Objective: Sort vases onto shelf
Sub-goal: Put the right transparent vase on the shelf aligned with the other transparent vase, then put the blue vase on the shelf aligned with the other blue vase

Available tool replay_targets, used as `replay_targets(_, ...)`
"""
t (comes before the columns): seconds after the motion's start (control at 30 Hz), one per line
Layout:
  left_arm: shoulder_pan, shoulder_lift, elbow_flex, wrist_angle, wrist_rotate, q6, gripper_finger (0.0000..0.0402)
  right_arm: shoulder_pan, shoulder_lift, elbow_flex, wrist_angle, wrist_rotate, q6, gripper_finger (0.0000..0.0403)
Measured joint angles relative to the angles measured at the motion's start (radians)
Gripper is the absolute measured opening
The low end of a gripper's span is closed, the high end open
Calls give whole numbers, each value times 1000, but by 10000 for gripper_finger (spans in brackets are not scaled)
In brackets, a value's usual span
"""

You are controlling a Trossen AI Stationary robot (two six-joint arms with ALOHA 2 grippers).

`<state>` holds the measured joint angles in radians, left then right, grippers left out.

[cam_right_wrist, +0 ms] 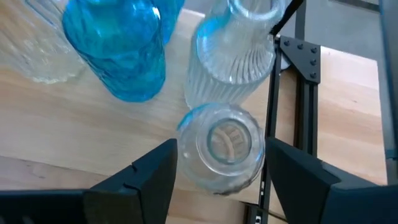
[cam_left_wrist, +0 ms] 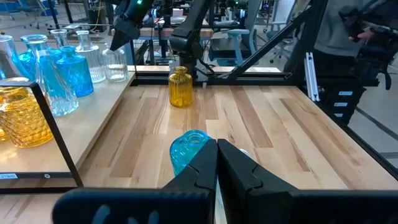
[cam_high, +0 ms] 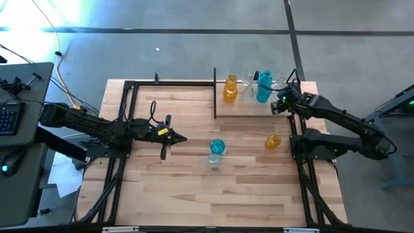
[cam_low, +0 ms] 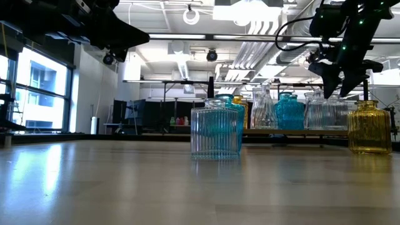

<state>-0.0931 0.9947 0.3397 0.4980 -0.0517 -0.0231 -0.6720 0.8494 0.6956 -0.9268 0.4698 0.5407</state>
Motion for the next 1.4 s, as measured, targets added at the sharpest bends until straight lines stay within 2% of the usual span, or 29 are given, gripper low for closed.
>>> replay_targets(0.27,0,0,0,0,0,0,1,0,-10,86,-23,15,-21,226)
replay_targets(0.4,0,0,0,-4,0,0,1,32,-37,125,-41,33,-31,204)
replay_targets(0.6,0,0,0,-17,0,-1,1,186,-84,121,-42,7,-22,113)
replay_targets(0.77,0,0,0,-22,0,2,1,416,-75,119,7,14,33,21)
replay_targets(0.83,0,0,0,-23,0,7,1,521,-55,119,57,28,37,6)
replay_targets(0.97,0,0,0,-26,0,8,1,745,31,119,221,96,53,19)
replay_targets(1.13,0,0,0,-31,0,8,1,973,235,119,468,209,-7,22)
replay_targets(1.3,0,0,0,-31,0,8,1,1054,453,118,649,245,-21,26)
replay_targets(1.4,0,0,0,-31,0,9,1,1058,554,118,759,227,-18,49)
